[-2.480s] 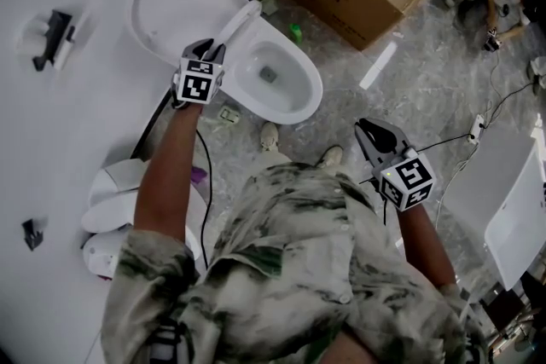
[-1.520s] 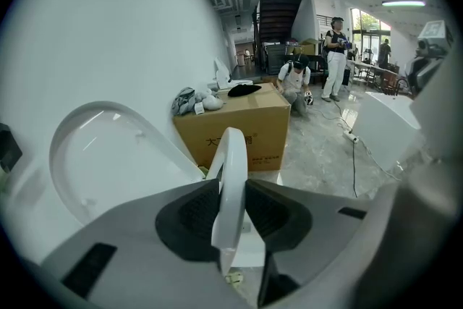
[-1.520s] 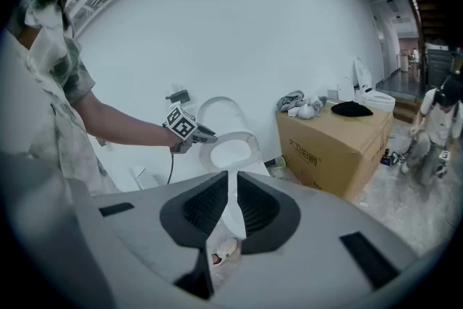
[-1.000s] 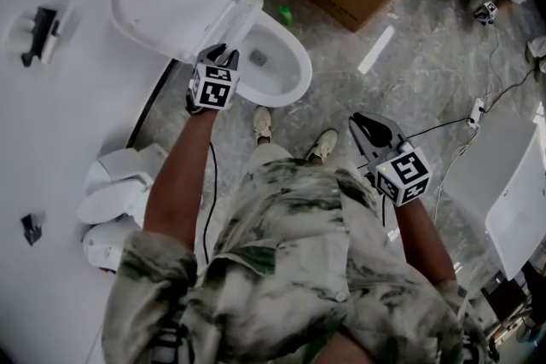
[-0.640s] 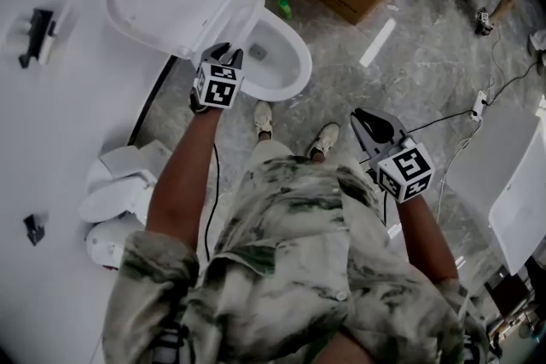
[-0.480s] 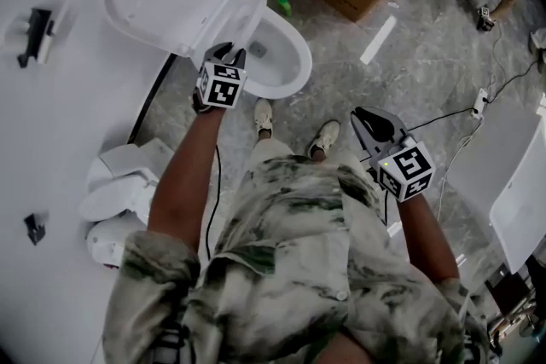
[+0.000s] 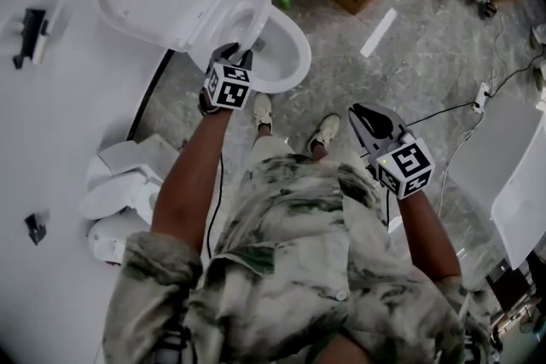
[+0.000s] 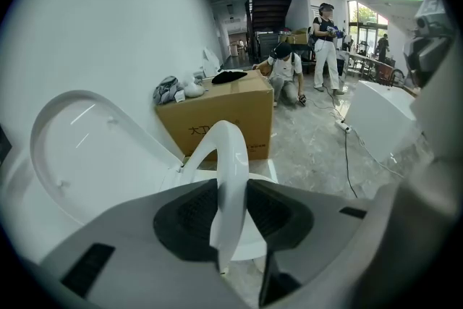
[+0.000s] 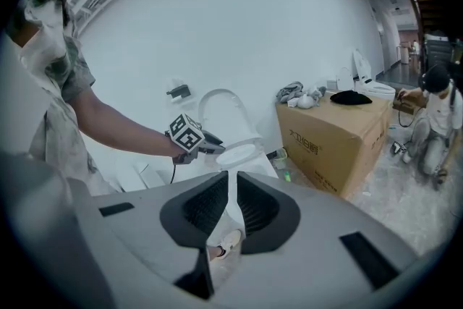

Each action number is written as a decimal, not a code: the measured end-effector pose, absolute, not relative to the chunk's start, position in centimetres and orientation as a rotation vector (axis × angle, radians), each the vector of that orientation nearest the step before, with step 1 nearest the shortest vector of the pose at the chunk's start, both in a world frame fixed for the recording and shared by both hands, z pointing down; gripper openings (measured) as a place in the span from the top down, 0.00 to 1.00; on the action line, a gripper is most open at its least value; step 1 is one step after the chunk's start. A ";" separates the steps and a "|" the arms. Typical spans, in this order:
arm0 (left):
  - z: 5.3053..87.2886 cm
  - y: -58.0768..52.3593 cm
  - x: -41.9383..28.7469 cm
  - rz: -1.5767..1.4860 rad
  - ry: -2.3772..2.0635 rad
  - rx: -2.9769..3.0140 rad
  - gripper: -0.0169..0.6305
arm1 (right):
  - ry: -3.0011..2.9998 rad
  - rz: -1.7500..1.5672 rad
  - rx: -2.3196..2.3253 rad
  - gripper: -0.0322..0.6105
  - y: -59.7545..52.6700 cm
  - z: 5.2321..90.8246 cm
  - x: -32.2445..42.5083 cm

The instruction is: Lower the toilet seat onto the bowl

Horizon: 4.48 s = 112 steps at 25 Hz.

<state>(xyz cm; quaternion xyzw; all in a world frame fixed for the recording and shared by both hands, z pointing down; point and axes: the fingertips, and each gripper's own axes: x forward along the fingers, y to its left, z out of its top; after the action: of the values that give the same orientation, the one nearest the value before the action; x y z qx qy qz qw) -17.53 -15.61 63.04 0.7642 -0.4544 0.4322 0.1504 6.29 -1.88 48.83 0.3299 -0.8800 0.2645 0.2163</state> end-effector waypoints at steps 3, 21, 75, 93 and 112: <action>63.7 -15.1 -17.1 1.262 -1.286 2.181 0.76 | -2.432 0.737 0.913 0.86 -2.0 49.2 6.3; 68.2 -12.4 -13.5 1.335 -1.214 2.155 0.75 | -2.407 0.749 0.893 0.86 -1.0 51.2 7.2; 85.0 -8.2 -6.2 1.469 -1.017 2.035 0.77 | -2.325 0.877 0.725 0.86 -1.5 62.4 6.4; 92.5 -7.8 -5.2 1.536 -0.920 1.988 0.77 | -2.267 0.931 0.657 0.86 -2.5 67.2 7.6; 98.0 -7.6 -4.0 1.634 -0.829 1.945 0.77 | -2.224 0.994 0.654 0.86 -2.8 70.7 9.2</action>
<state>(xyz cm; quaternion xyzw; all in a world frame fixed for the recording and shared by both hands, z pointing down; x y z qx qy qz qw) -4.04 -7.60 97.97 0.7080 -0.3019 0.5946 0.2324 9.17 -2.85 70.71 0.2470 -0.8399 0.3753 0.3046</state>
